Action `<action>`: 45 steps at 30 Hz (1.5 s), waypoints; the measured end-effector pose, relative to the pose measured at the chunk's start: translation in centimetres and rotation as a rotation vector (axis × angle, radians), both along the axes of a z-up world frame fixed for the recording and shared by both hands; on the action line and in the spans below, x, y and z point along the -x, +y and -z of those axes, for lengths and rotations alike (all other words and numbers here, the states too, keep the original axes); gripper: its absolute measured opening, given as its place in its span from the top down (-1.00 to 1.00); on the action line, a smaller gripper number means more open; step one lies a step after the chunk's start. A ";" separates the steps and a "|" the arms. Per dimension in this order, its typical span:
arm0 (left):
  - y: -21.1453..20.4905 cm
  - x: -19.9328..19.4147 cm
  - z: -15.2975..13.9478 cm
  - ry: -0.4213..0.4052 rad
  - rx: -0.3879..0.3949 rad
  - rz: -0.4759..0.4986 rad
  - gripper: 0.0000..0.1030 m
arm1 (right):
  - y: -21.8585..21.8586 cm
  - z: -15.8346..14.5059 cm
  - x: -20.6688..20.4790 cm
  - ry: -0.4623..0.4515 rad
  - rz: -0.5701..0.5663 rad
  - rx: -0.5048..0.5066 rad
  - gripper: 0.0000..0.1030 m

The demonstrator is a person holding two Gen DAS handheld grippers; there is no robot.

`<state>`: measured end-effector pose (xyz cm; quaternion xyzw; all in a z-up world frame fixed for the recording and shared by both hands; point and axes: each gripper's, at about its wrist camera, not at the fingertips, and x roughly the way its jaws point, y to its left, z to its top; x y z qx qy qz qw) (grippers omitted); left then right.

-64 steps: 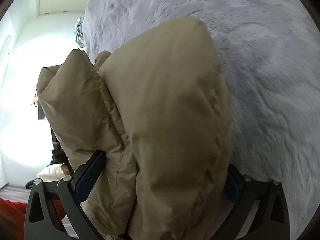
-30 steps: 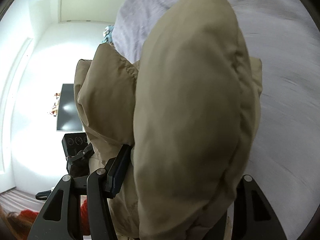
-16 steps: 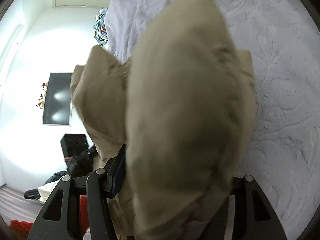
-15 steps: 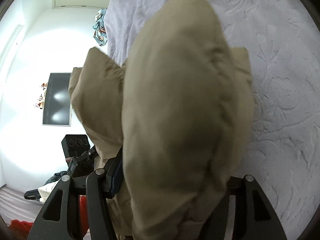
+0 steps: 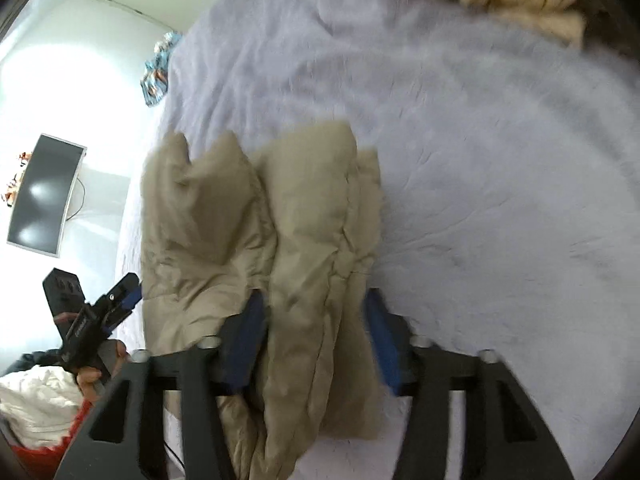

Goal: Fold large clothes

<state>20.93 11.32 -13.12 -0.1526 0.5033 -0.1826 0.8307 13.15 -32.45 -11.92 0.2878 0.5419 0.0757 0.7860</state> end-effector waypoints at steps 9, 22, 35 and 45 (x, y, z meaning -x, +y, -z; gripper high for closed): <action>-6.0 -1.6 -2.3 -0.082 -0.136 0.044 -0.85 | 4.8 -2.5 1.9 -0.072 -0.064 0.013 0.29; -4.5 2.9 -2.3 -0.115 -0.265 -0.027 -0.85 | 1.3 1.4 -6.5 -0.061 0.111 -0.178 0.34; -7.8 3.6 1.6 -0.040 -0.244 0.024 -0.94 | 0.8 8.4 -7.4 -0.017 0.148 -0.021 0.65; -7.1 3.2 2.0 -0.004 -0.248 0.021 -0.95 | 1.7 3.4 -4.0 -0.007 0.113 0.098 0.57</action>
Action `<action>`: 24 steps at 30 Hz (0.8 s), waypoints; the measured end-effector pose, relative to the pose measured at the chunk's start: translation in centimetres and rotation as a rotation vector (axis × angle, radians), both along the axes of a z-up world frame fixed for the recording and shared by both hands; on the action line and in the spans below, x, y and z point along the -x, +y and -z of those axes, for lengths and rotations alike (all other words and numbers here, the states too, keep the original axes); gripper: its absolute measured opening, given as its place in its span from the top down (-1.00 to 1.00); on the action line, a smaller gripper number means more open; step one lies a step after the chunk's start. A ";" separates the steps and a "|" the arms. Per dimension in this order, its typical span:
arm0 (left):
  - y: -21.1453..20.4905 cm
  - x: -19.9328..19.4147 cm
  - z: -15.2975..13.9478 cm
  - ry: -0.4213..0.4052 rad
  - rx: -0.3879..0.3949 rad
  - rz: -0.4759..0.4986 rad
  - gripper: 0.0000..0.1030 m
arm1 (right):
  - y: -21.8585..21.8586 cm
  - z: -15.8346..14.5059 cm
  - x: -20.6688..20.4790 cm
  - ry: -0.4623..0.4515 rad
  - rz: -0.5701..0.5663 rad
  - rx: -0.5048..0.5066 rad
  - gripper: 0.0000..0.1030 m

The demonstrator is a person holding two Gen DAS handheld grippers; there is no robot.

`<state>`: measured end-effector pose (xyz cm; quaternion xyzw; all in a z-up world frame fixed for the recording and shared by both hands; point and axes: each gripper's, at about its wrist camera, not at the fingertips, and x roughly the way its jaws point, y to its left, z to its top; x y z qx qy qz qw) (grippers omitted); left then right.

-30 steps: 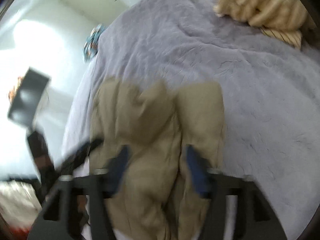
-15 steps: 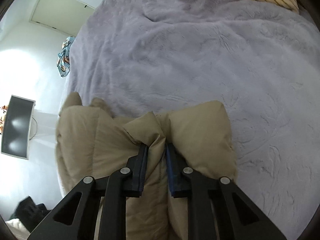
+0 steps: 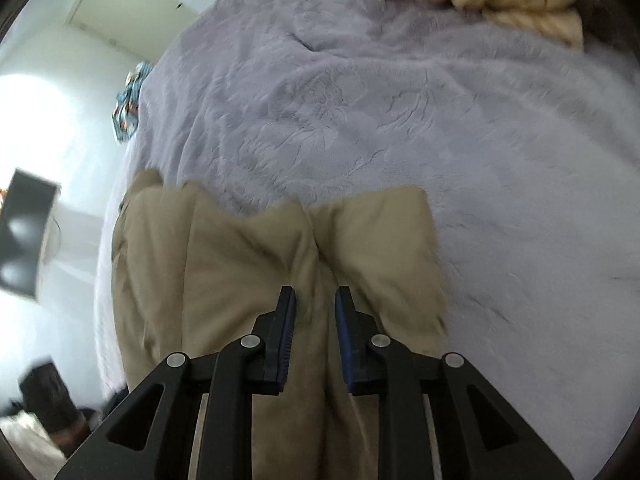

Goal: Fold large clothes

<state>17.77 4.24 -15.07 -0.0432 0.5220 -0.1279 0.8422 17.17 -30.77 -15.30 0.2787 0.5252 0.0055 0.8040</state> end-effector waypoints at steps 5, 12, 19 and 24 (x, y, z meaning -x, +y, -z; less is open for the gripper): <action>0.1 -0.2 0.0 0.005 0.004 -0.005 -0.96 | 1.1 -3.4 4.8 -0.020 -0.038 0.119 0.56; 0.3 -0.3 -0.2 0.020 0.008 -0.015 -0.97 | 2.9 -5.0 10.0 -0.024 -0.056 0.189 0.57; 1.4 0.8 -1.7 0.008 0.008 -0.048 -0.97 | 4.0 -2.8 11.5 0.055 -0.089 0.212 0.56; 3.8 3.8 -2.3 -0.044 -0.014 -0.099 -0.97 | 4.0 -0.5 11.6 0.087 -0.091 0.220 0.57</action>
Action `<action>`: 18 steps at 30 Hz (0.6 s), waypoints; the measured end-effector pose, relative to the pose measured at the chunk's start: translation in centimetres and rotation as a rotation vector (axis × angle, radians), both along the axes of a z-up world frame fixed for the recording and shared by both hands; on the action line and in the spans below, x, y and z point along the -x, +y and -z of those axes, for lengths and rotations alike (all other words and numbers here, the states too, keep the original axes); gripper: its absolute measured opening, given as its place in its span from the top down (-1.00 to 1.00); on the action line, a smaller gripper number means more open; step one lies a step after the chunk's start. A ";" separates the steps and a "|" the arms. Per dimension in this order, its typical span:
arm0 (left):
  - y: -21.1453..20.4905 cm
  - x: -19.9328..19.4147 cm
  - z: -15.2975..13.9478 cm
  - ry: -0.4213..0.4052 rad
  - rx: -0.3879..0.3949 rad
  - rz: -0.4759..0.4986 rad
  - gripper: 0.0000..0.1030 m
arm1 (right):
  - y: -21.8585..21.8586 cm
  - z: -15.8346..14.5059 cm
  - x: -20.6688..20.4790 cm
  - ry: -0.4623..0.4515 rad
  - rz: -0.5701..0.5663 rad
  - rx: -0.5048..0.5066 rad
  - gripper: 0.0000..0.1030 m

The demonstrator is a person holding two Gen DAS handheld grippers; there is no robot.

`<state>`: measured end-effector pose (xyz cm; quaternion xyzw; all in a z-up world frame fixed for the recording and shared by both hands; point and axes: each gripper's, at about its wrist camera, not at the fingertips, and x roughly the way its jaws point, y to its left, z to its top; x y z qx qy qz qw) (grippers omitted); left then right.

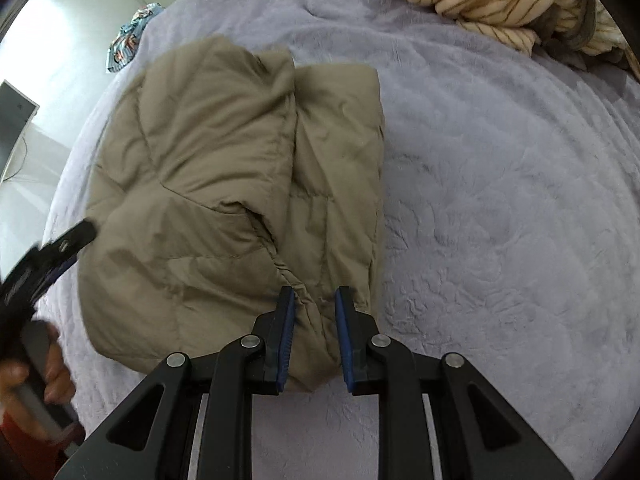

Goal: Fold large clothes

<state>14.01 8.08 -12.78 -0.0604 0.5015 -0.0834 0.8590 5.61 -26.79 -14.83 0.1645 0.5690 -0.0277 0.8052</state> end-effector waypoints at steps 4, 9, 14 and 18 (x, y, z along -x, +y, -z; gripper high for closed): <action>0.9 1.4 1.7 0.044 0.023 -0.006 -0.98 | -0.1 1.9 -0.1 0.029 0.015 -0.009 0.55; 0.0 1.2 2.5 0.063 0.016 0.014 -0.98 | -0.2 2.9 -0.6 0.064 0.026 0.002 0.54; 0.0 1.1 2.3 0.103 0.018 0.002 -0.98 | -0.3 1.9 -0.7 0.092 0.020 0.003 0.54; 0.0 1.4 1.8 0.134 0.017 -0.003 -0.98 | 0.3 0.4 -0.9 0.104 0.024 0.013 0.53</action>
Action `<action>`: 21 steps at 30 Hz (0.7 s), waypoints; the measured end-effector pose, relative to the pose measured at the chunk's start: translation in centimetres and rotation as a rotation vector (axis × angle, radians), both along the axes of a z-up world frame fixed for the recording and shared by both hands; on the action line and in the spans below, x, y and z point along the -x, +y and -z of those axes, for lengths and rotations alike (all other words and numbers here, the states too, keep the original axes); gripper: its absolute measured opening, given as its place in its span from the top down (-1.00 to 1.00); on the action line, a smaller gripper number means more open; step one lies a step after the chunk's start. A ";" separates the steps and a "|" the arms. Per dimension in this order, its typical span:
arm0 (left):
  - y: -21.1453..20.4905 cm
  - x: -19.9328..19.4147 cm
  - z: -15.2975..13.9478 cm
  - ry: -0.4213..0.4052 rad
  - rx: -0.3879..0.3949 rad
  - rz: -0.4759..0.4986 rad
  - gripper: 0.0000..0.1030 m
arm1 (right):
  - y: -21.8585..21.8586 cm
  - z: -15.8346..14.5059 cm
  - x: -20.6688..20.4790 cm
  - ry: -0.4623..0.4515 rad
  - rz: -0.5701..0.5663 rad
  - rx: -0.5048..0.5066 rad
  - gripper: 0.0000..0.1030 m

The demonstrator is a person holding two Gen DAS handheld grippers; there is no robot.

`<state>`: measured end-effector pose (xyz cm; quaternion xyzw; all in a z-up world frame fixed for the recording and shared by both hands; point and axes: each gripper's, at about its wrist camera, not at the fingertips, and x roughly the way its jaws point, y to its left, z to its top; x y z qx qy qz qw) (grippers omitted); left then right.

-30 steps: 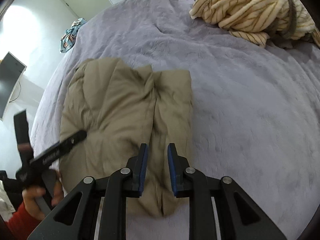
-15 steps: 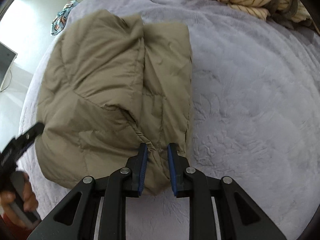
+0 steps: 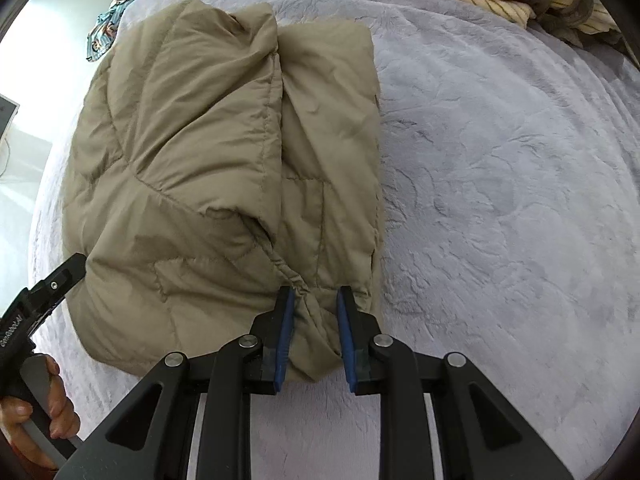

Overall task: Fold large clothes
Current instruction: 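Open both tools and pull them back from the jacket bundle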

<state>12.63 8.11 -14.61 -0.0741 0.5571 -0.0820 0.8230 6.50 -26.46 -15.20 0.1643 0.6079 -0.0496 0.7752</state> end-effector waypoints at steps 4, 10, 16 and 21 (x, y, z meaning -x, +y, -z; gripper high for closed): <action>0.1 0.3 -0.7 0.024 0.010 0.004 -0.98 | 0.9 -1.6 0.6 0.003 -0.012 0.017 0.33; 0.2 1.7 -2.3 0.036 0.020 0.034 -0.98 | 2.0 -4.1 2.2 0.005 -0.006 0.036 0.22; 0.7 3.6 -4.2 0.028 0.026 0.076 -0.98 | 2.6 -5.8 4.2 0.007 0.018 0.022 0.20; 1.6 5.6 -6.1 -0.009 0.032 0.126 -0.98 | 3.3 -7.0 5.9 0.004 0.070 -0.036 0.17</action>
